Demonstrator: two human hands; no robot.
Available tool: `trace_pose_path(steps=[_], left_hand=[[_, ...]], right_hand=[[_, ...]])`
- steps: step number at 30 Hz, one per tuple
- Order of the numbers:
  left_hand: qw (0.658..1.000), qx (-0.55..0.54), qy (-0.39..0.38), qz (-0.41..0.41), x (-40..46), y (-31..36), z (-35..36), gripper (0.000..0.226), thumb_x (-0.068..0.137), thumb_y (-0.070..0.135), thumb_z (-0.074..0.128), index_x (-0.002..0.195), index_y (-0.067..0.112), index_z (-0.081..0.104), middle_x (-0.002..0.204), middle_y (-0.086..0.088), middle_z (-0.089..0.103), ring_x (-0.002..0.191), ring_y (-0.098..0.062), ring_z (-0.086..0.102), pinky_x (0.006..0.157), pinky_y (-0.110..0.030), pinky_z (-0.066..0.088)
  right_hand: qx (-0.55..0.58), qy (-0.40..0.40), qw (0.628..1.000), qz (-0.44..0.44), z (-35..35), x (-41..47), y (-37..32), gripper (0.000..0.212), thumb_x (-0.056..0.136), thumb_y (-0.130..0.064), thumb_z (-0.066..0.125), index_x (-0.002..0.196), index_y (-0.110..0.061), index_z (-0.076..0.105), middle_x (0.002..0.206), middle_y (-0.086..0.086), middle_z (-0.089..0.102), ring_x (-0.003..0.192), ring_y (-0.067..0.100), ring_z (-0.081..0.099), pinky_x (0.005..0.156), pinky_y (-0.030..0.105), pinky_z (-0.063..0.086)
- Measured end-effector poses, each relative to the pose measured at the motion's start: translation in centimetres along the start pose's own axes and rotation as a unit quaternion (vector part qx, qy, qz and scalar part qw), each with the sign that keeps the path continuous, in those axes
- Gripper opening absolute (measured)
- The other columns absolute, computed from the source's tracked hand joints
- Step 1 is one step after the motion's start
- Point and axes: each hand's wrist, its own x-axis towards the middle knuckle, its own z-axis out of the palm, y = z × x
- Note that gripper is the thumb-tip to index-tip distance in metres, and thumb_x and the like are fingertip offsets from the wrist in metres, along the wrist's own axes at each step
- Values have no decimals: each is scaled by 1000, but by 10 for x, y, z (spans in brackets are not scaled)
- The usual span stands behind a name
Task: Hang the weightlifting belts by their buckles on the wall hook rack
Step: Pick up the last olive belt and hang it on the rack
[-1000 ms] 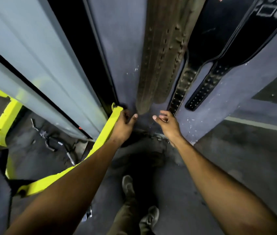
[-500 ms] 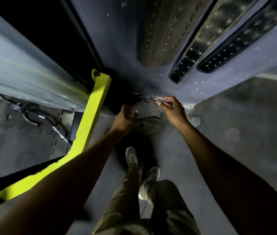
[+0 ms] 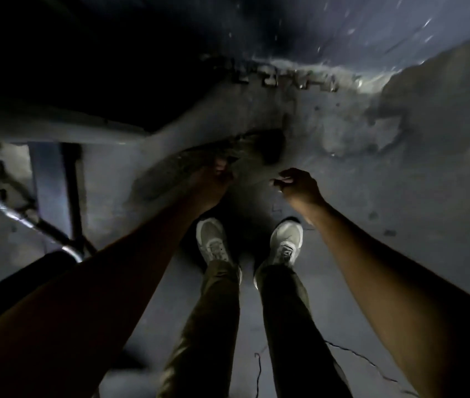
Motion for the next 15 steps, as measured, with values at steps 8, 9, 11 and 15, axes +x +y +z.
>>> trace_pose_path(steps=[8,9,11,15], left_hand=[[982,177,-9,58,135,-78,89,56,105,30,55,154,6,41,163,-20,38,152,-34,33,127,-40,16],[989,138,-3,52,141,-79,93,58,101,31,61,151,8,45,160,-17,43,150,-32,38,127,-43,22],[996,73,30,45,146,-81,94,55,94,25,70,144,7,53,150,-17,55,141,-33,49,121,-46,36],[996,84,-8,15,102,-58,74,42,100,10,57,141,1,54,145,-21,58,136,-38,54,115,-45,43]], right_hand=[[301,-54,948,90,114,128,83,48,101,-27,67,145,-13,54,145,7,61,126,19,60,101,32,49],[333,-51,937,91,122,134,87,50,103,-25,64,149,-11,50,150,10,57,133,23,56,108,38,48],[343,-6,936,71,125,138,89,55,101,-20,66,151,-7,47,148,17,57,136,33,56,114,49,46],[340,26,940,-3,91,92,64,55,101,-25,67,150,-9,49,146,12,60,135,28,58,116,47,46]])
